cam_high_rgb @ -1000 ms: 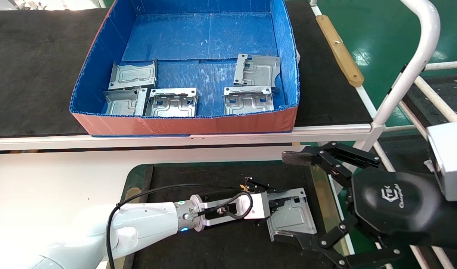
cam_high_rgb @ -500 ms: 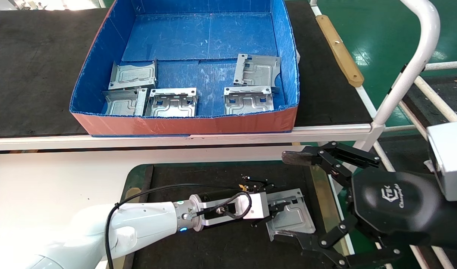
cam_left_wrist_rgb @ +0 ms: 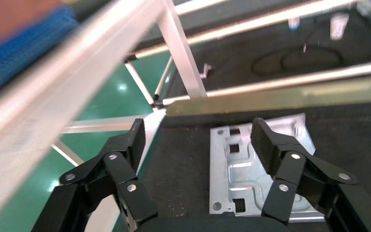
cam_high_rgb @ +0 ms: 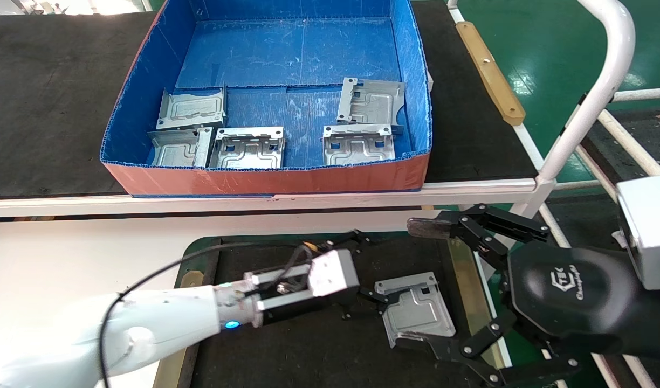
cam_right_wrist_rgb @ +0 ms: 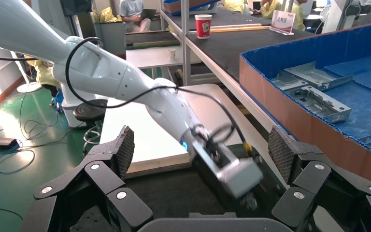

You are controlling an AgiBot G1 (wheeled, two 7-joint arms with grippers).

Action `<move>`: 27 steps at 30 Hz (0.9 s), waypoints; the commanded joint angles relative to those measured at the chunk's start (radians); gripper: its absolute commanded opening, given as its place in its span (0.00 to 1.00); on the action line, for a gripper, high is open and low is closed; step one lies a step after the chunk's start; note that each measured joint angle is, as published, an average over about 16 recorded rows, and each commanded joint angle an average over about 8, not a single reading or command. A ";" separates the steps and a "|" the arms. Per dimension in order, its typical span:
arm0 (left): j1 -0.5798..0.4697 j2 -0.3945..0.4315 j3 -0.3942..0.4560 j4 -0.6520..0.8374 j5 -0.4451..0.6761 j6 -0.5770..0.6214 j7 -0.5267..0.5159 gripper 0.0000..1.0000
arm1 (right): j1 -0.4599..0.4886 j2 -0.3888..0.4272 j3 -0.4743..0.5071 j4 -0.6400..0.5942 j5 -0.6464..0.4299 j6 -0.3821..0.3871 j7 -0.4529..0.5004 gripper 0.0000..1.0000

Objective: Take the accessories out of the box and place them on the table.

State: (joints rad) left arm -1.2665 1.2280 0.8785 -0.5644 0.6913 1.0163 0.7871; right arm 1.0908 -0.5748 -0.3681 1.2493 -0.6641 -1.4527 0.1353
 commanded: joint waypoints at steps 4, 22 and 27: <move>0.020 -0.063 -0.061 -0.074 0.004 0.049 -0.100 1.00 | 0.000 0.000 0.000 0.000 0.000 0.000 0.000 1.00; 0.090 -0.290 -0.282 -0.339 0.019 0.226 -0.459 1.00 | 0.000 0.000 0.000 0.000 0.000 0.000 0.000 1.00; 0.104 -0.335 -0.325 -0.391 0.021 0.260 -0.529 1.00 | 0.000 0.000 0.000 0.000 0.000 0.000 0.000 1.00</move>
